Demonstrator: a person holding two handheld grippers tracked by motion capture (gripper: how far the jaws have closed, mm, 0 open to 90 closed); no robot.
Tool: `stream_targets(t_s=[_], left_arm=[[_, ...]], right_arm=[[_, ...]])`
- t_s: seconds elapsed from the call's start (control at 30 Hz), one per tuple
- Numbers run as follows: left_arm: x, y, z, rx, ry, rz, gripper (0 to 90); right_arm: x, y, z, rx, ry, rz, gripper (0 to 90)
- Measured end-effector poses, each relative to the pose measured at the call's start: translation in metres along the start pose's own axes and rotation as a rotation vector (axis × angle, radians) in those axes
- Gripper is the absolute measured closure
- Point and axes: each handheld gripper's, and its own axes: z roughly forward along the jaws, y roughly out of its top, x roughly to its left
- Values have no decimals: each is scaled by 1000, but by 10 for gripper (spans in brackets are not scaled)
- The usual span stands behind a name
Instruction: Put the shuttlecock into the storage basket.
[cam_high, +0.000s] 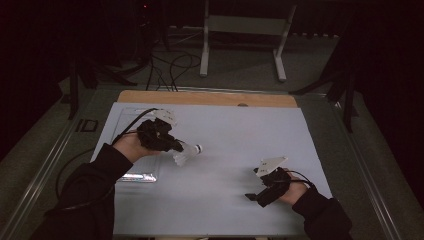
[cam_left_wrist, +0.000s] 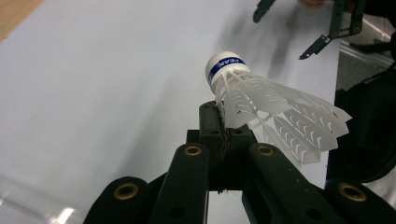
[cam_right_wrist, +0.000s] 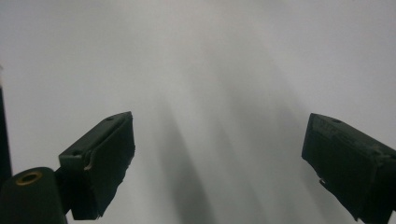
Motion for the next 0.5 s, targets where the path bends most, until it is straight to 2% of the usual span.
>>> stream_targets(t_s=[0.03,0.1,0.2,0.37,0.5], left_arm=[[1,-1,-3,-5,11,-8,900],[4,-5,-12,-23,33,-24,900],[6,-8,-17,-34,47,-39,899],[11,-17,-30,-53,88,-72,899],[15,-24,-39,-68,116,-94,899]], right_arm=[[-1,-1,-1,-11,-9,15,94],[-1,-3,-2,-20,-35,13,95],[-2,-4,-3,-29,-31,24,95],[-1,-9,-2,-21,-64,15,95],[-2,-13,-4,-29,-85,30,96]])
